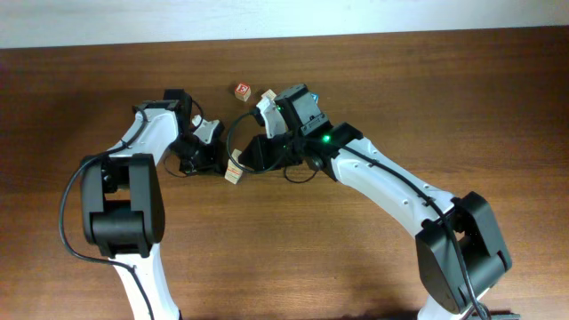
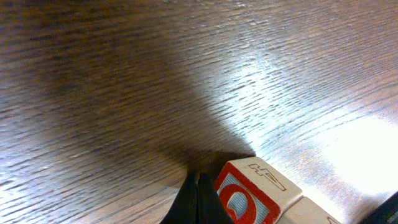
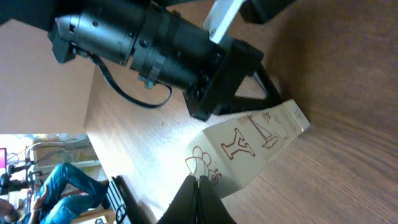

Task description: Rotate 5 blocks

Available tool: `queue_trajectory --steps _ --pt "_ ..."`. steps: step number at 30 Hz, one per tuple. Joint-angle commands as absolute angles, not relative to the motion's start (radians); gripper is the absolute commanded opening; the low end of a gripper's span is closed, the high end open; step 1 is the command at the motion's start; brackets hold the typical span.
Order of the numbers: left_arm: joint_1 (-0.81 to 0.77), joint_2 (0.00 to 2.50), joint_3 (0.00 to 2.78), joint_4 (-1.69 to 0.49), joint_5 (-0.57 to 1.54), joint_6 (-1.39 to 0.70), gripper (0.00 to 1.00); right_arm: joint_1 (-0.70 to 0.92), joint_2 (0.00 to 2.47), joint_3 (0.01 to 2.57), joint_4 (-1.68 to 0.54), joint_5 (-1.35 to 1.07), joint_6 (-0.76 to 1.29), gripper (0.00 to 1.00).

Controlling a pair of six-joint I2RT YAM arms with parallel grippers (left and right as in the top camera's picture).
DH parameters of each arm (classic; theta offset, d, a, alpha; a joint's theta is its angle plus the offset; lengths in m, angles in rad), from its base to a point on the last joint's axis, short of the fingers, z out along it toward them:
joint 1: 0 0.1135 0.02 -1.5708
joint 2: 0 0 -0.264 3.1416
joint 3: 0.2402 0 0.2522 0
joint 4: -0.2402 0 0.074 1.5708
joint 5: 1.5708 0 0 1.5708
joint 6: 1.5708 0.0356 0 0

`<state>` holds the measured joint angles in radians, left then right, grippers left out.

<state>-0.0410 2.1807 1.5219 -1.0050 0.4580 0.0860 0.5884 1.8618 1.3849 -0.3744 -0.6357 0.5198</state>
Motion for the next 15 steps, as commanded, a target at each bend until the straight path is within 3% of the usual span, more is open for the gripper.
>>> queue_trajectory --steps 1,7,15 --pt "-0.069 2.185 1.516 -1.029 0.550 0.076 0.00 0.605 1.924 1.354 -0.374 -0.536 0.533 0.04" --pt "-0.069 2.185 1.516 -1.032 0.548 0.076 0.00 0.605 1.961 1.359 -0.359 -0.537 0.533 0.04" --pt "-0.046 2.185 1.516 -1.033 0.384 0.010 0.00 0.605 1.962 1.361 -0.353 -0.537 0.533 0.04"
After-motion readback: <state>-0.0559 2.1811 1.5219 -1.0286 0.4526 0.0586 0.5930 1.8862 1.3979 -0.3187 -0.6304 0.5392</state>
